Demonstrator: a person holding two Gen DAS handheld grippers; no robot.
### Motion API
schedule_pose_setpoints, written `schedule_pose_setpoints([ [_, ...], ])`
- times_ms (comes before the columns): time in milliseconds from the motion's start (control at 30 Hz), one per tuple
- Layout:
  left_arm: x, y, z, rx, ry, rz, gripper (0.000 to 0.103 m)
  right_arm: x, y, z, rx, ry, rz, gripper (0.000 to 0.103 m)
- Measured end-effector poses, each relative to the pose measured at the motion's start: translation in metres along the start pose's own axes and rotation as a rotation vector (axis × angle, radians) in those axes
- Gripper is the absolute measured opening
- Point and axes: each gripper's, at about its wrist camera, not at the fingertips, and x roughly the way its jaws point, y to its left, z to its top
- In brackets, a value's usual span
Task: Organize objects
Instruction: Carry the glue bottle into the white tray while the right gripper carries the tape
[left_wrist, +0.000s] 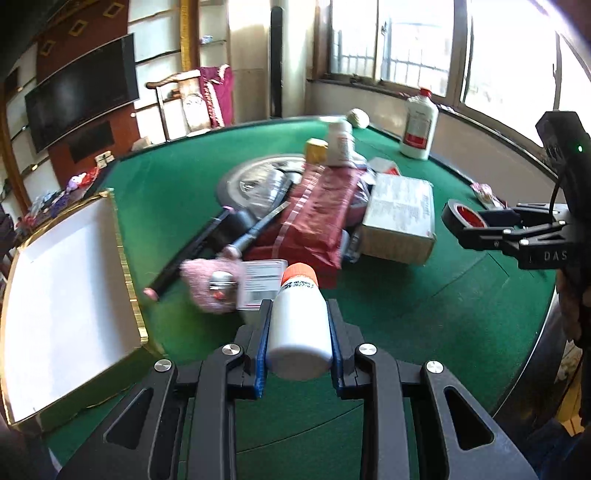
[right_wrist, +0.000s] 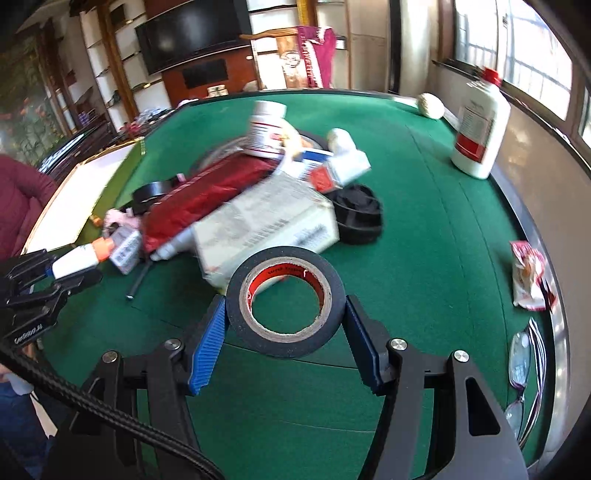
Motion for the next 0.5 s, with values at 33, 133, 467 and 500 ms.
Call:
schedule_pose_setpoints([
  [33, -0.004, 0.006, 0.000, -0.011, -0.009, 0.004, 0.023, 0.000, 0.007, 0.003, -0.013, 0.000, 0.004, 0.061],
  [133, -0.013, 0.021, -0.001, -0.038, -0.033, 0.024, 0.023, 0.001, 0.024, 0.010, -0.045, -0.003, 0.012, 0.061],
  [467, -0.037, 0.112, 0.001, -0.191, -0.095, 0.130, 0.023, 0.014, 0.114, 0.059, -0.192, 0.007, 0.088, 0.061],
  [500, -0.037, 0.126, 0.001, -0.210, -0.092, 0.149, 0.023, 0.017, 0.122, 0.065, -0.205, 0.008, 0.099, 0.061],
])
